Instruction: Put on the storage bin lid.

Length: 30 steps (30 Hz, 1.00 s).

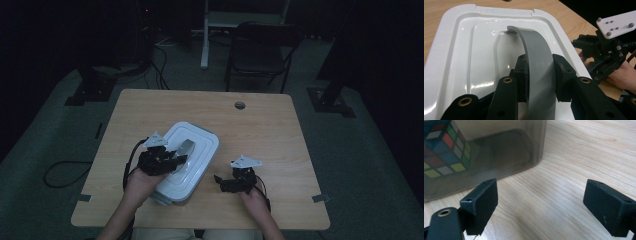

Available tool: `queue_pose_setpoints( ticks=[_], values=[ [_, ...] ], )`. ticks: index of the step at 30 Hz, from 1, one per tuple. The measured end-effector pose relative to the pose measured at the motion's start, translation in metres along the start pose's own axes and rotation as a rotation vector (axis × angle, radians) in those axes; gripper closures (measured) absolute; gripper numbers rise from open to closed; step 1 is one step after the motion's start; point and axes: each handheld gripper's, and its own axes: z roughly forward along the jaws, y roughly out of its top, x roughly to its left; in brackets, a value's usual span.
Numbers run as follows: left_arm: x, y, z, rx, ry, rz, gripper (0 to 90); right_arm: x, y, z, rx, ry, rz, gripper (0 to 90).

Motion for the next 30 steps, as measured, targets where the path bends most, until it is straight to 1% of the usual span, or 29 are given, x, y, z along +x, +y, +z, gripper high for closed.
queue_pose_setpoints(
  ticks=[3, 4, 7, 8, 10, 11, 12, 14, 16, 18, 19, 20, 21, 22, 25, 27, 28, 30],
  values=[
    [0.002, 0.001, 0.000, 0.005, -0.014, 0.001, 68.2, 0.000, 0.000, 0.000, 0.004, 0.001, 0.004, 12.4],
    [0.002, 0.001, 0.000, 0.012, -0.017, 0.009, 63.8, 0.000, 0.000, 0.000, 0.004, 0.002, 0.002, 12.4],
    [0.002, 0.001, 0.001, 0.022, -0.012, 0.011, 52.1, -0.001, 0.000, -0.001, 0.003, 0.001, 0.001, 12.4],
    [0.002, 0.002, 0.001, 0.022, -0.012, 0.008, 49.7, -0.002, 0.000, -0.001, 0.003, -0.001, 0.002, 12.4],
    [0.004, 0.003, -0.001, 0.014, -0.018, -0.002, 48.3, -0.003, 0.000, -0.002, 0.004, -0.007, 0.004, 12.4],
    [0.005, 0.004, -0.002, 0.014, -0.015, 0.001, 47.4, -0.004, -0.001, -0.002, 0.003, -0.009, 0.003, 12.4],
    [0.005, 0.004, -0.003, 0.015, -0.016, 0.000, 43.2, -0.004, -0.001, -0.002, 0.000, -0.011, 0.005, 12.4],
    [0.006, 0.005, -0.005, 0.012, -0.014, 0.001, 42.8, -0.006, -0.001, -0.004, 0.000, -0.015, 0.010, 12.4],
    [0.009, 0.005, -0.008, 0.005, -0.025, -0.006, 40.0, -0.007, -0.001, -0.005, -0.002, -0.018, 0.013, 12.4],
    [0.012, 0.006, -0.012, -0.009, -0.027, -0.011, 39.9, -0.009, -0.002, -0.006, -0.002, -0.023, 0.014, 12.4],
    [0.013, 0.006, -0.014, -0.016, -0.044, -0.003, 39.1, -0.010, -0.002, -0.006, -0.002, -0.025, 0.015, 12.4],
    [0.014, 0.006, -0.017, -0.024, -0.068, 0.018, 35.3, -0.011, -0.002, -0.007, -0.005, -0.028, 0.014, 12.4],
    [0.015, 0.006, -0.020, -0.034, -0.069, 0.026, 32.7, -0.011, -0.002, -0.008, -0.005, -0.030, 0.018, 12.4],
    [0.017, 0.006, -0.022, -0.046, -0.057, 0.024, 32.7, -0.012, -0.002, -0.008, -0.006, -0.032, 0.020, 12.4],
    [0.024, 0.008, -0.030, -0.068, -0.042, 0.017, 32.5, -0.014, -0.003, -0.010, -0.004, -0.039, 0.027, 12.4],
    [0.029, 0.008, -0.034, -0.085, -0.037, 0.007, 29.3, -0.016, -0.004, -0.010, -0.004, -0.043, 0.028, 12.4],
    [0.032, 0.009, -0.036, -0.089, -0.035, 0.004, 29.3, -0.016, -0.004, -0.011, -0.004, -0.044, 0.028, 12.4],
    [0.036, 0.008, -0.042, -0.116, -0.024, 0.007, 29.3, -0.017, -0.004, -0.011, -0.006, -0.045, 0.034, 12.4]
  ],
)
